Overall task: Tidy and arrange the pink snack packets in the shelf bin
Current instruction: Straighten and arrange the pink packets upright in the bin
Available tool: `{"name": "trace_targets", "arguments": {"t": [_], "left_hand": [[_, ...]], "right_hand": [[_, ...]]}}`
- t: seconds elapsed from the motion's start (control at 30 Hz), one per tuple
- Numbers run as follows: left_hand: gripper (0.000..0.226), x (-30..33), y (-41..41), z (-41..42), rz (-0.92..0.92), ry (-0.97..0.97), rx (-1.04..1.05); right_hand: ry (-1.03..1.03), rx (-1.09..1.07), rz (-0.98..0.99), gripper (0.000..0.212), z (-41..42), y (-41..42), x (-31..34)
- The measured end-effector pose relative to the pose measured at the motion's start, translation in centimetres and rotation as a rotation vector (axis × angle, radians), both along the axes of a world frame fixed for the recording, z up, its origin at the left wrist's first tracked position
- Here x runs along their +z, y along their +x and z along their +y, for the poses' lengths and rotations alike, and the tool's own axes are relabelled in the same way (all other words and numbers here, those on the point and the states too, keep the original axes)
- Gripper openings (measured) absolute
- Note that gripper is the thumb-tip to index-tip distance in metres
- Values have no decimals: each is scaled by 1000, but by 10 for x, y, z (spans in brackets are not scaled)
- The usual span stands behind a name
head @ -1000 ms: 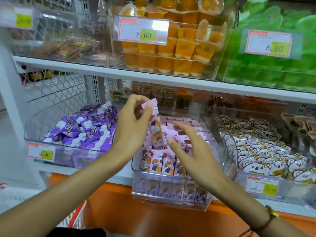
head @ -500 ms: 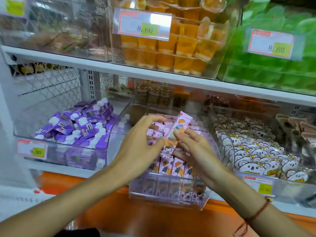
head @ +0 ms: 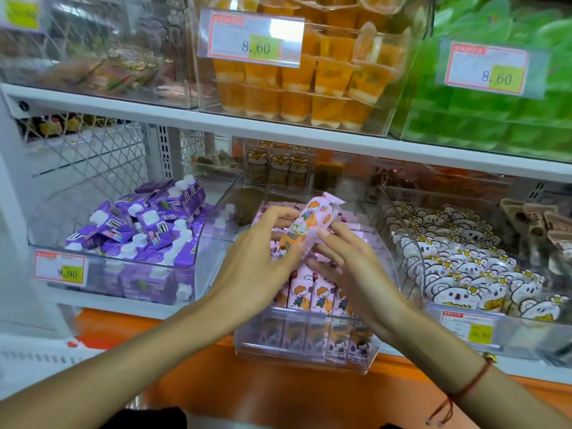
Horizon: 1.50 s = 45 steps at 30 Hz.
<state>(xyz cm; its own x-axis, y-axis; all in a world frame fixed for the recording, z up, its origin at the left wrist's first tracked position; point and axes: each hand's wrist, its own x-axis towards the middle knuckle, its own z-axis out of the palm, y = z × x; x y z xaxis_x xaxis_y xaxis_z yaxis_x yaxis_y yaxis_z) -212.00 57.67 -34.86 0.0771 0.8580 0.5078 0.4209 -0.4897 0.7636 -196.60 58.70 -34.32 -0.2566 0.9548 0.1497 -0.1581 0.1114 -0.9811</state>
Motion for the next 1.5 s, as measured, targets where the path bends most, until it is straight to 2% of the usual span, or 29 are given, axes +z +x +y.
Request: {"name": "trace_targets", "arguments": {"t": [0.13,0.23,0.37,0.47,0.57,0.7,0.8,1.17,1.37,1.43,1.5], "left_hand": [[22,-2,-2,4,20,-1,-38],[20,-4,0,4,66,33,-31],[39,-3,2,3,145,168,54],[46,-1,3,1,181,182,113],[44,-1,2,1,170,157,120],[38,1,0,1,54,52,17],[40,0,1,3,-17,-5,-74],[40,15,-12,3,-30,103,-120],[38,21,-15,2,-32,13,-166],[34,21,-13,2,-135,-93,-184],[25,23,-10,0,-330,-289,-196]], "right_hand": [[39,17,-25,27,-1,1,1],[55,-98,-11,28,-1,1,0],[87,-240,-1,32,-2,1,5],[127,-302,-73,37,-4,0,6],[179,-284,-140,44,-8,0,5],[210,-195,-204,31,-6,4,7],[228,-166,-221,33,-5,5,9],[445,-61,-226,33,-9,13,14],[382,-95,-210,37,-8,14,13],[319,-99,-202,41,-7,15,14],[273,-104,-238,43,-7,15,14]]}}
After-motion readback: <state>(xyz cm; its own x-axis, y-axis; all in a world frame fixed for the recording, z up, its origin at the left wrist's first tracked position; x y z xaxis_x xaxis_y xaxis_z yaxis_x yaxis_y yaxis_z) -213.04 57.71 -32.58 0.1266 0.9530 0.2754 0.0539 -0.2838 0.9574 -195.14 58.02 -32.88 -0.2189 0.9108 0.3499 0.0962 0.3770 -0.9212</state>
